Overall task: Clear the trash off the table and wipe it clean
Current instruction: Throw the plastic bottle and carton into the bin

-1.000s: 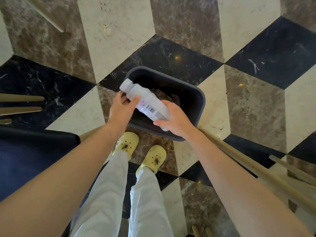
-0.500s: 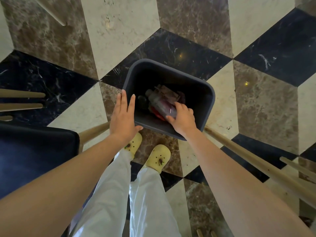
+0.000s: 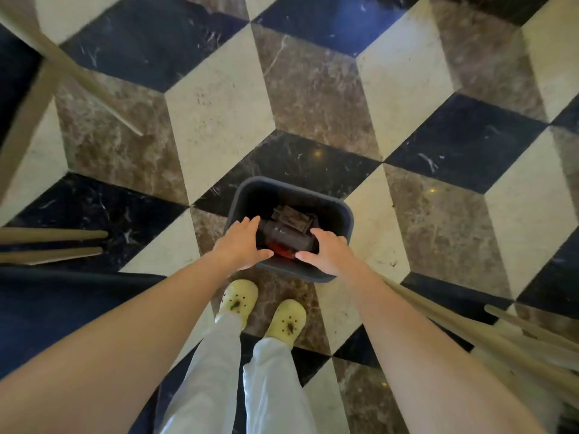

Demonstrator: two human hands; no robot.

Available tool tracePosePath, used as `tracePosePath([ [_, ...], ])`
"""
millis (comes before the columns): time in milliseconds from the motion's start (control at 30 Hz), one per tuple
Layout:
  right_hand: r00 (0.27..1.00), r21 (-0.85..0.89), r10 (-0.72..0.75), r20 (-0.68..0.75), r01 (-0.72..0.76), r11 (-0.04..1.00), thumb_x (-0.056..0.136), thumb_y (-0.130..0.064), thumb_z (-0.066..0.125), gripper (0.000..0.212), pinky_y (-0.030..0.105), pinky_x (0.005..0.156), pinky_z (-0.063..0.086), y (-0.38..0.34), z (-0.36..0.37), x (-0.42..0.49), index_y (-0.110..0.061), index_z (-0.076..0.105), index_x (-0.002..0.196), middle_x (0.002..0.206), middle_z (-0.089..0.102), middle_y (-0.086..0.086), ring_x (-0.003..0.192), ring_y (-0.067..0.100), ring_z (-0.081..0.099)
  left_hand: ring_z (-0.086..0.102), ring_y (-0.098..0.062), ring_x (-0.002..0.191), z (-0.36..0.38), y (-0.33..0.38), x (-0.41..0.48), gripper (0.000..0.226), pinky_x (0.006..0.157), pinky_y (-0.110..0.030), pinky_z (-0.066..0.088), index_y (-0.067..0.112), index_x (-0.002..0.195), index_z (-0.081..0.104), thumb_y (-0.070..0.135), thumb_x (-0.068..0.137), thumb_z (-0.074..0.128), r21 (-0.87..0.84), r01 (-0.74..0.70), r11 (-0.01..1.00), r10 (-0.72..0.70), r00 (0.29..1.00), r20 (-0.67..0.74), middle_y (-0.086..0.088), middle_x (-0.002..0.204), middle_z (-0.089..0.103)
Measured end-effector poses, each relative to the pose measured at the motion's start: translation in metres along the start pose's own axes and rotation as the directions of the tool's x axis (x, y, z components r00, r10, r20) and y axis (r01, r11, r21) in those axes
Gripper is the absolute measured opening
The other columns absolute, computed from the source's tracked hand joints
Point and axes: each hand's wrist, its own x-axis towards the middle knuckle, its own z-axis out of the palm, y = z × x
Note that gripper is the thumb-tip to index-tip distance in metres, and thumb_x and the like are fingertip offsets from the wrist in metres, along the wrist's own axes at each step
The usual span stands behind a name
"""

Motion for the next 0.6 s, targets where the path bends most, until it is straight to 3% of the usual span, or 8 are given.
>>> tracePosePath([
  [133,0.997,-0.020,-0.051,-0.059,0.049,0.999,0.085,-0.057,0.053,0.080,0.048,0.112,0.027,-0.015,-0.061,-0.033,-0.017,0.023,0.147,0.151,0.033,0.010,0.138,0.034,0.029,0.016,-0.028,0.145,-0.064,0.030,-0.019,0.087,0.116,-0.045,0.024,0.014,0.150,0.006,0.047,0.086,0.056,0.086,-0.080,0.993,0.077,0.996,0.033,-0.008,0.158,0.016],
  [433,0.982,-0.061,-0.078,-0.169,0.069,0.996,0.085,-0.058,0.052,0.081,0.055,0.112,0.024,-0.050,-0.176,-0.120,-0.020,0.019,0.148,0.155,0.025,0.010,0.141,0.038,0.022,0.038,-0.030,0.134,-0.163,0.112,-0.081,0.077,0.109,-0.038,0.035,0.013,0.147,0.021,0.047,0.087,0.055,0.204,-0.131,0.970,0.142,0.989,-0.040,-0.009,0.151,0.035],
  [600,0.944,-0.041,-0.088,-0.318,0.079,0.996,0.087,-0.058,0.047,0.078,0.049,0.113,0.027,-0.059,-0.240,-0.182,-0.017,0.020,0.147,0.155,0.025,0.008,0.141,0.033,0.026,0.035,-0.032,0.136,-0.247,0.159,-0.125,0.079,0.105,-0.038,0.036,0.016,0.149,0.012,0.044,0.088,0.055,0.193,-0.200,0.960,0.232,0.960,-0.155,-0.010,0.153,0.029],
])
